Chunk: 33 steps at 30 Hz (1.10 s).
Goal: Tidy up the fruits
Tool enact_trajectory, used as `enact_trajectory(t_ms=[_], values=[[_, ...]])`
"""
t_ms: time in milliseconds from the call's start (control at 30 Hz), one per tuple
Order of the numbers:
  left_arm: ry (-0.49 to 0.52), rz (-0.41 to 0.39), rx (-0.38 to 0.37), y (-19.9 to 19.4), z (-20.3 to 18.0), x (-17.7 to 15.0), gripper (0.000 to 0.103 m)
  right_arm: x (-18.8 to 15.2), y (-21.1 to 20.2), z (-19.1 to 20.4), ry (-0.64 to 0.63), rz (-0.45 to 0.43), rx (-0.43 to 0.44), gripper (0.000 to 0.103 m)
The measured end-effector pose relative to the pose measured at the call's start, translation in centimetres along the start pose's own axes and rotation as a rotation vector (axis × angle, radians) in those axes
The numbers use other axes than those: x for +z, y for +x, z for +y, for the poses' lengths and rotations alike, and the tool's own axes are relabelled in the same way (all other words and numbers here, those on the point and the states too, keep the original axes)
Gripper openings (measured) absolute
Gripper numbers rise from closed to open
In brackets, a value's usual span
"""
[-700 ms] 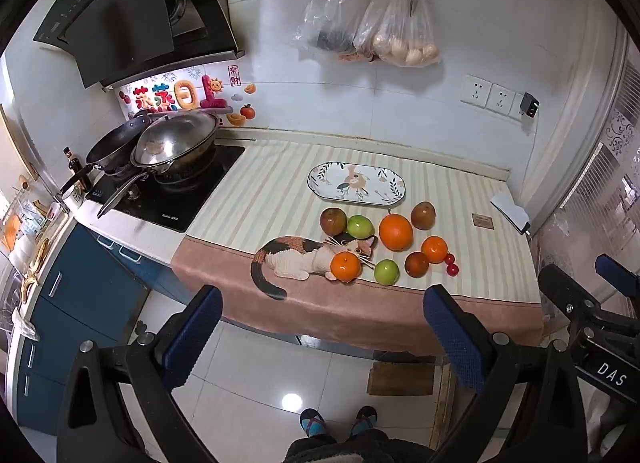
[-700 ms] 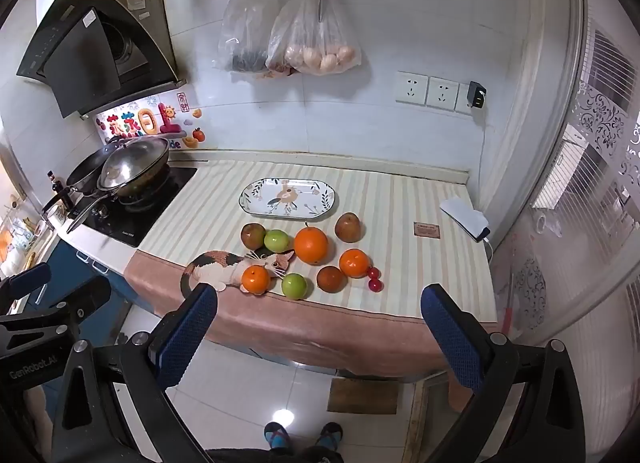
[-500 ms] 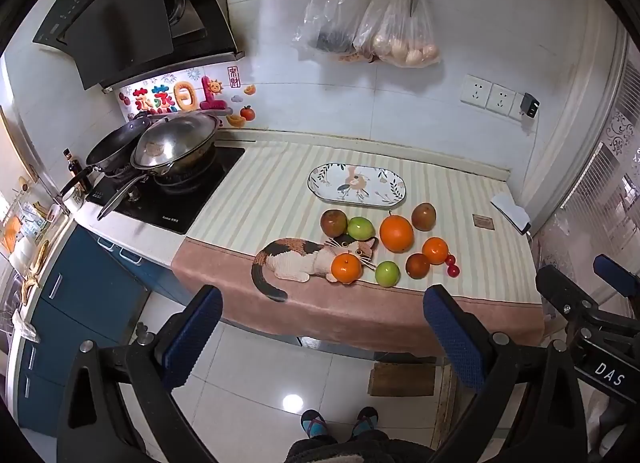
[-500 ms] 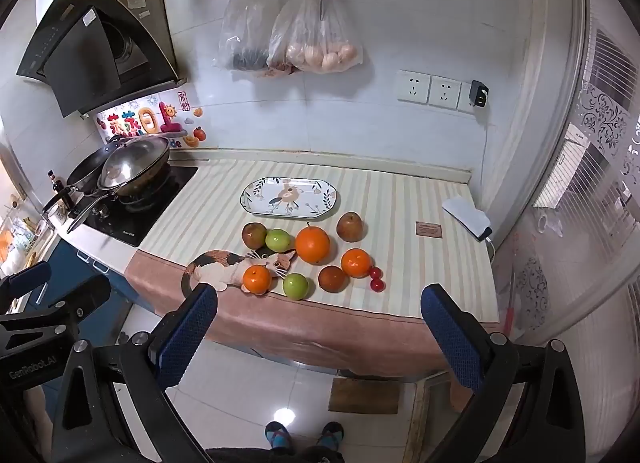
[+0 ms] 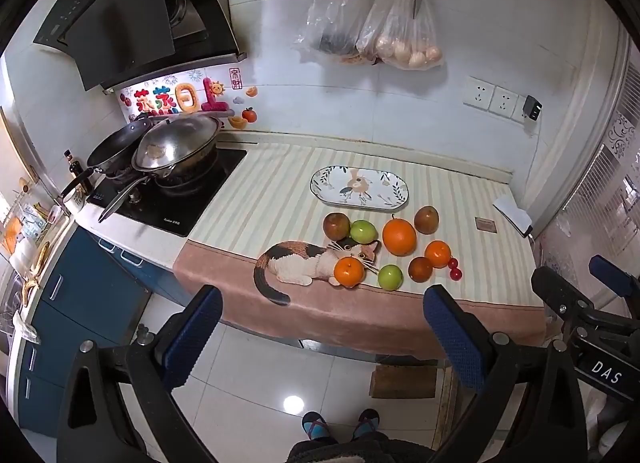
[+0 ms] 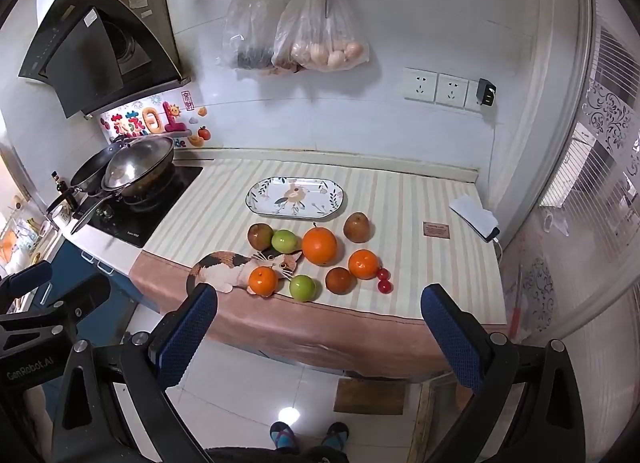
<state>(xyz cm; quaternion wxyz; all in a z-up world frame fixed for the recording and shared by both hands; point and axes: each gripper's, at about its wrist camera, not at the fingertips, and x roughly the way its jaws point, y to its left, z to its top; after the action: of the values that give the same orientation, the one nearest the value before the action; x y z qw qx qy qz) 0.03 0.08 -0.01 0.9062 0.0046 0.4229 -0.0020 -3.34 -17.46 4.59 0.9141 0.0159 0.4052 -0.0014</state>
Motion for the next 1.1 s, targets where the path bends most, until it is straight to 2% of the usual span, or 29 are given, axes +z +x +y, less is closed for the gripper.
enact_trajectory(t_ms=[167, 900, 1100], values=[[-0.001, -0.001, 0.001, 0.1, 1.0, 0.7, 0.103, 0.0, 0.0, -0.2, 0.003, 0.001, 0.002, 0.103], [0.001, -0.006, 0.000, 0.0, 0.9, 0.6, 0.103, 0.5, 0.0, 0.2, 0.009, 0.004, 0.005, 0.103], [0.002, -0.010, -0.001, 0.4, 1.3, 1.6, 0.103, 0.4, 0.0, 0.0, 0.010, 0.003, 0.009, 0.103]])
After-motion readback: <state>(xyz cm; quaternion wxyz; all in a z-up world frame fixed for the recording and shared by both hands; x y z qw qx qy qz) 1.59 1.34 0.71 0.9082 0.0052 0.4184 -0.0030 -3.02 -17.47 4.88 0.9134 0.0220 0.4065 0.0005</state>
